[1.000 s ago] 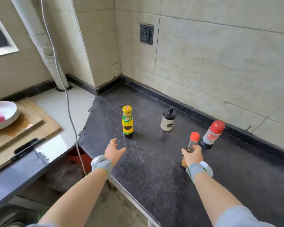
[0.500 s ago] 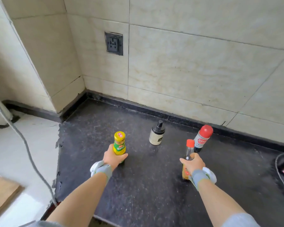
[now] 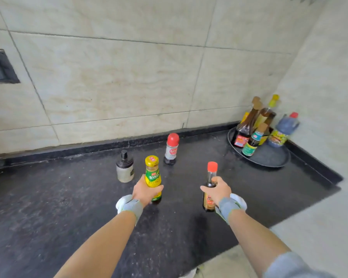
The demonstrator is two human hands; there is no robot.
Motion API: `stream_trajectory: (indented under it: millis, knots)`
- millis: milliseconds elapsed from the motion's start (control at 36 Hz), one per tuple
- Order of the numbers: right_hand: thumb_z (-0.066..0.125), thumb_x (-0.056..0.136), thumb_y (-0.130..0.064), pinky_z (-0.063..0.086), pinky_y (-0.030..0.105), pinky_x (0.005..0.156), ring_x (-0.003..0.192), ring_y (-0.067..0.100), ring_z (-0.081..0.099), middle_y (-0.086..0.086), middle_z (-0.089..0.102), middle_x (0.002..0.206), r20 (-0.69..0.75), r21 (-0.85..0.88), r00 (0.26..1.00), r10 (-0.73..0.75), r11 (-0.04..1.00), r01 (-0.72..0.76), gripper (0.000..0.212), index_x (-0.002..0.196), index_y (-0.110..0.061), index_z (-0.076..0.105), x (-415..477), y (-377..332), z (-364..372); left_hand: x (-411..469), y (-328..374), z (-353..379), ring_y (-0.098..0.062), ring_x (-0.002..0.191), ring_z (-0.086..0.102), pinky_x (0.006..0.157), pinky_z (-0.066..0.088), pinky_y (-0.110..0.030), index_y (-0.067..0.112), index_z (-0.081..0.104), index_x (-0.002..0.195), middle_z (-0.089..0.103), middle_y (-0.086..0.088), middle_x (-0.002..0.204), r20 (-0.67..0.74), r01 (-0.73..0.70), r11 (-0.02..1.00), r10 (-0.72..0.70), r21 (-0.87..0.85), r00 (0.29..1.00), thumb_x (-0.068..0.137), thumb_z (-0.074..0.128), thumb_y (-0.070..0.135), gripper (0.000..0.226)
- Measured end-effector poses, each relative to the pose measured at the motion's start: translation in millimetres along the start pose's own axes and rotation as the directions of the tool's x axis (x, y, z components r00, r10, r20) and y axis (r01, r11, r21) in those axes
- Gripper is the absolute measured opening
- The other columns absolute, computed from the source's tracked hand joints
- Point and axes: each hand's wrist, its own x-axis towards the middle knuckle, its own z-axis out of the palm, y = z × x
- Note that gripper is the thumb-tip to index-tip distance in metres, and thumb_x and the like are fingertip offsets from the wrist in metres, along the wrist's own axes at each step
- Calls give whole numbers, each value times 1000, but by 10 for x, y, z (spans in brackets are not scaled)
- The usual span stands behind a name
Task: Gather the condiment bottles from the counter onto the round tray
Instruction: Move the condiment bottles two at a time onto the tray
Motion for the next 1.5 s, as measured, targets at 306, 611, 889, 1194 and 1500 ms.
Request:
stream_trajectory:
  millis: [306,611,889,1194,1500]
  knots:
    - [69,81,-27,42,34,97,118,31,55,12,61,126,-187,125,953,238,968,-217,51,125,-8,51,35,1091,-1114,-270,579,1307,-31,103,62,95,49,-40,15,56,107,68,-10,107,267,-166,978,129,124,955,52,64,41,62]
    - [68,81,-28,41,33,99,121,29,53,10,58,131,-221,218,943,249,955,-201,56,130,-10,48,411,1917,-2254,-650,1159,2664,-31,97,63,91,50,-38,14,54,106,67,-9,104,283,-185,963,125,196,951,63,69,37,50]
    - [69,81,-25,44,35,95,115,34,56,16,62,124,-267,303,906,329,921,-245,45,120,-7,54,680,2525,-2872,-793,1411,3502,-29,104,61,92,48,-37,15,56,109,67,-8,110,301,-183,952,105,244,948,71,73,31,45]
    - [69,80,-30,43,32,93,114,31,57,11,63,122,-222,283,920,323,924,-256,47,120,-11,53,1126,2688,-3004,-583,1695,4021,-22,70,58,67,47,-28,18,50,97,61,-4,94,283,-175,961,111,212,953,75,71,27,32]
    - [72,78,-30,41,33,98,118,30,55,11,62,125,-232,162,938,259,961,-225,50,120,-10,54,2302,2408,-3408,311,2367,4662,-31,106,60,91,48,-36,14,55,116,66,-11,117,204,-135,989,121,56,971,71,74,29,51]
